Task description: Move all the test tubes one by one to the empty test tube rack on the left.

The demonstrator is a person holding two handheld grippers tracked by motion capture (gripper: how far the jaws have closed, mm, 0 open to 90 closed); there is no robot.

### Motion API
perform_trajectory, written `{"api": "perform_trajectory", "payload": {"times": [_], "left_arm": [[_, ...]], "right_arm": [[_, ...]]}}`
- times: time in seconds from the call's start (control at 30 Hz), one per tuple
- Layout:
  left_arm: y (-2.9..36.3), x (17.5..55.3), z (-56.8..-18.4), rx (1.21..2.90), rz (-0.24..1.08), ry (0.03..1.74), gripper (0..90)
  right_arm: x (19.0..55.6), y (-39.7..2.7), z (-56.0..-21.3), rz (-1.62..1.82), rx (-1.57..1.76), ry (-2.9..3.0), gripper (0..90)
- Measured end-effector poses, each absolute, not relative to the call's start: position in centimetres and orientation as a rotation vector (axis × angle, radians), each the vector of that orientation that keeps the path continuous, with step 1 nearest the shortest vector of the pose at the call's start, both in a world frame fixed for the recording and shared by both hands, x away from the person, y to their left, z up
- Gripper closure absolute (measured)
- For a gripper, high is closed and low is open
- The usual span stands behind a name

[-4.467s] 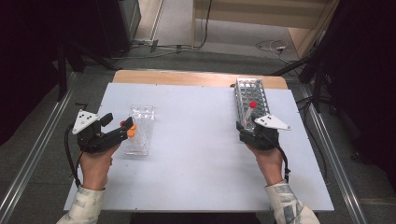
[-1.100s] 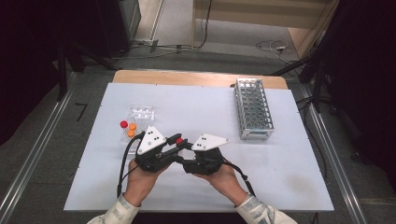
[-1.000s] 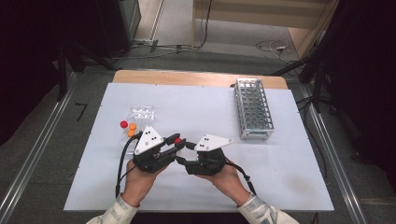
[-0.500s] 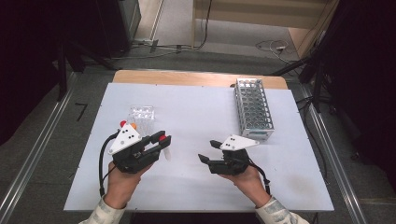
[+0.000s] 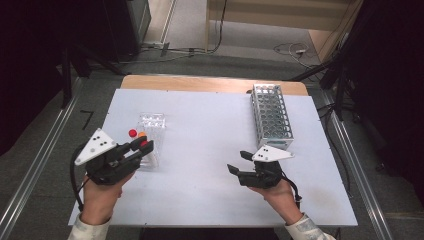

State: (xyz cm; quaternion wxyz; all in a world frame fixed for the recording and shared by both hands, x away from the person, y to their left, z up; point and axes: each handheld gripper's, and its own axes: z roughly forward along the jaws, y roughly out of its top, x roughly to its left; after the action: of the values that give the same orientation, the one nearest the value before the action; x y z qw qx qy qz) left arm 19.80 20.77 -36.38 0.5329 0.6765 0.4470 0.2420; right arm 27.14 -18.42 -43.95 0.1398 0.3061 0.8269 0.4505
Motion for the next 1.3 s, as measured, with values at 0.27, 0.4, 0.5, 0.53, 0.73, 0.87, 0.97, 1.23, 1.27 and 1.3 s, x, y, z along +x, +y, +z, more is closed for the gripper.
{"api": "perform_trajectory", "payload": {"times": [0.27, 0.4, 0.5, 0.53, 0.73, 0.87, 0.97, 1.23, 1.27, 1.3], "left_arm": [[23.3, 19.8, -36.0, 1.571, 0.628, 1.124, 70.1], [24.0, 20.4, -36.1, 1.559, 0.666, 1.145, 70.2], [24.5, 20.9, -36.1, 1.545, 0.71, 1.167, 70.2], [24.6, 21.0, -36.2, 1.538, 0.718, 1.166, 70.1], [25.4, 22.3, -36.8, 1.521, 0.758, 1.196, 70.2], [25.3, 23.1, -37.4, 1.518, 0.766, 1.212, 70.1], [25.0, 23.6, -38.2, 1.526, 0.783, 1.222, 70.1], [24.3, 24.1, -39.8, 1.551, 0.783, 1.242, 70.0], [24.2, 24.1, -40.1, 1.558, 0.789, 1.246, 70.0], [24.0, 24.1, -40.4, 1.561, 0.792, 1.249, 70.0]], "right_arm": [[27.3, -18.7, -44.1, 1.292, 0.91, 2.387, 33.5], [27.4, -18.7, -44.1, 1.288, 0.91, 2.389, 33.5], [27.4, -18.8, -44.1, 1.29, 0.919, 2.379, 33.5], [27.4, -18.8, -44.1, 1.292, 0.928, 2.376, 33.5], [27.6, -19.0, -44.3, 1.275, 0.937, 2.382, 33.5], [27.7, -19.1, -44.2, 1.283, 0.948, 2.377, 33.5], [27.9, -19.1, -44.4, 1.272, 0.957, 2.383, 33.5], [27.8, -19.1, -44.5, 1.273, 0.953, 2.387, 33.5], [27.8, -19.1, -44.5, 1.272, 0.953, 2.387, 33.5], [27.8, -19.1, -44.5, 1.274, 0.95, 2.387, 33.5]]}}
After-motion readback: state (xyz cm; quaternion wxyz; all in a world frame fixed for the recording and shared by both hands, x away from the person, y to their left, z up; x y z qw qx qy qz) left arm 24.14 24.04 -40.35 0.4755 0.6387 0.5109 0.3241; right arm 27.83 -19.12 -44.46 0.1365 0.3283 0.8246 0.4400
